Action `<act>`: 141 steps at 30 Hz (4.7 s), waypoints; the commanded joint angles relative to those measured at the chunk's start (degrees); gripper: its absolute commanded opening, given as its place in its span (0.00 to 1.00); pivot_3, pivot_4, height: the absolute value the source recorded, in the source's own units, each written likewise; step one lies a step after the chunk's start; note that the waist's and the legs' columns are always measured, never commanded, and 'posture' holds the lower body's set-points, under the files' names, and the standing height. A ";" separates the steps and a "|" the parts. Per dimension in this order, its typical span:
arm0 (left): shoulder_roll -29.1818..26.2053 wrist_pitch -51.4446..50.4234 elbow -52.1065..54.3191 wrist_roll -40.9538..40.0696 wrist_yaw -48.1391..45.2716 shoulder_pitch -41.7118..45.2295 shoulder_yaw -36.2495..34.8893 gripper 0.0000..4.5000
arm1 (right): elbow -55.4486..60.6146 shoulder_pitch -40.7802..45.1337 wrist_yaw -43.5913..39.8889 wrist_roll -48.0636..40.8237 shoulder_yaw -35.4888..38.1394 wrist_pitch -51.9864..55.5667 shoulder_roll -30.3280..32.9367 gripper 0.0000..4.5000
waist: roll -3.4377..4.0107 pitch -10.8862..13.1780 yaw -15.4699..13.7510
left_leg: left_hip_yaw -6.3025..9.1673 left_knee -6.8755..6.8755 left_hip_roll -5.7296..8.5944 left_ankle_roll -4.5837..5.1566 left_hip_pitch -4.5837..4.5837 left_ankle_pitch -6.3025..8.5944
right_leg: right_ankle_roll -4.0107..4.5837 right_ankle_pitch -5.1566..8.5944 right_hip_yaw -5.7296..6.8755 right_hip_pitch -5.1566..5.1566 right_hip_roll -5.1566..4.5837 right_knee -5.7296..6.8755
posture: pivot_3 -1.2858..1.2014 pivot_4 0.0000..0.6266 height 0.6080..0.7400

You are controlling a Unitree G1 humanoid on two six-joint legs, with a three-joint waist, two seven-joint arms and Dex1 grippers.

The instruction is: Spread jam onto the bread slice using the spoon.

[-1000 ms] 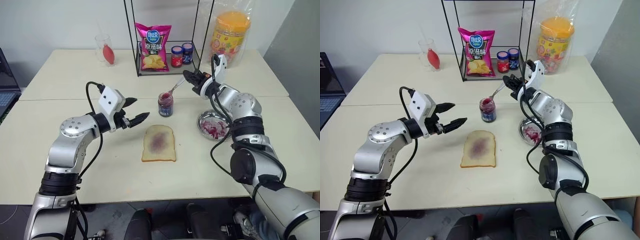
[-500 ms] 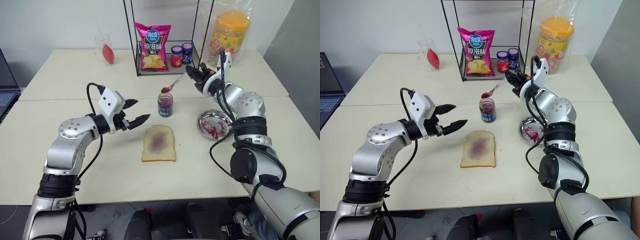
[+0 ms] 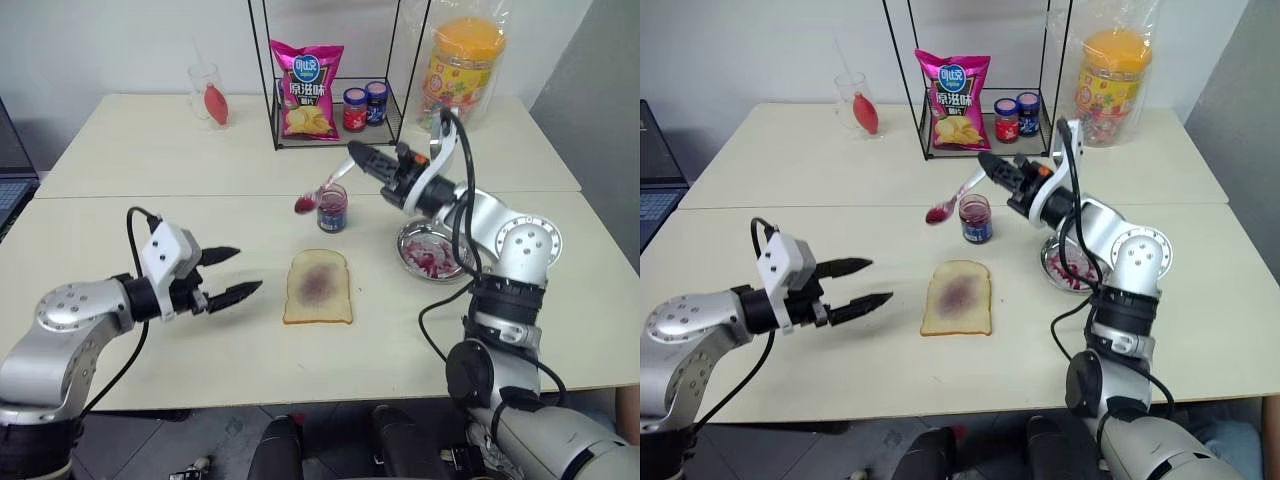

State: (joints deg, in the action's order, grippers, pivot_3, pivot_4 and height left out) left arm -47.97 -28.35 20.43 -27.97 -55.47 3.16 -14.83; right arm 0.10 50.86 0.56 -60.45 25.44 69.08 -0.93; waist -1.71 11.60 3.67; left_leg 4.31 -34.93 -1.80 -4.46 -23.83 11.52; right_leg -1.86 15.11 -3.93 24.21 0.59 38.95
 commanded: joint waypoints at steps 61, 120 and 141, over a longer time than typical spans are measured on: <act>-0.70 11.42 1.88 4.34 -1.87 -8.05 1.05 0.81 | 11.73 -14.83 -12.86 11.31 -14.39 -5.75 1.13 0.01 | -0.09 -0.07 -0.27 | -0.03 -0.14 -0.02 0.00 0.07 -0.01 | 0.01 -0.02 -0.05 -0.06 0.01 0.08 | 0.52 0.24 1.00; 0.29 12.52 0.47 6.23 -1.74 -1.25 7.24 0.81 | -0.74 -18.34 -7.03 12.13 -10.24 -10.81 2.06 0.01 | -0.12 -0.09 -0.35 | -0.04 -0.23 -0.02 0.00 0.08 -0.01 | -0.08 -0.04 -0.06 -0.11 0.03 0.08 | 0.52 0.24 1.00; 0.15 12.70 0.57 6.27 -2.54 -1.47 7.76 0.81 | 2.32 -17.23 -0.37 0.94 -5.90 -3.33 0.25 0.01 | -0.12 -0.09 -0.23 | -0.04 -0.23 -0.03 0.01 0.09 -0.01 | -0.14 0.00 -0.07 -0.11 0.05 0.09 | 0.52 0.24 1.00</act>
State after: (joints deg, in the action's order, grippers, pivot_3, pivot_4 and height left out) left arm -47.57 -16.73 19.90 -21.55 -57.85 1.65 -6.66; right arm 2.60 32.50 0.33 -59.84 20.97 67.92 0.68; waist -1.83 11.51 3.44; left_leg 4.27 -35.16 -1.83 -4.45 -23.73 11.50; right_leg -2.00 15.11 -4.00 24.10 0.64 39.04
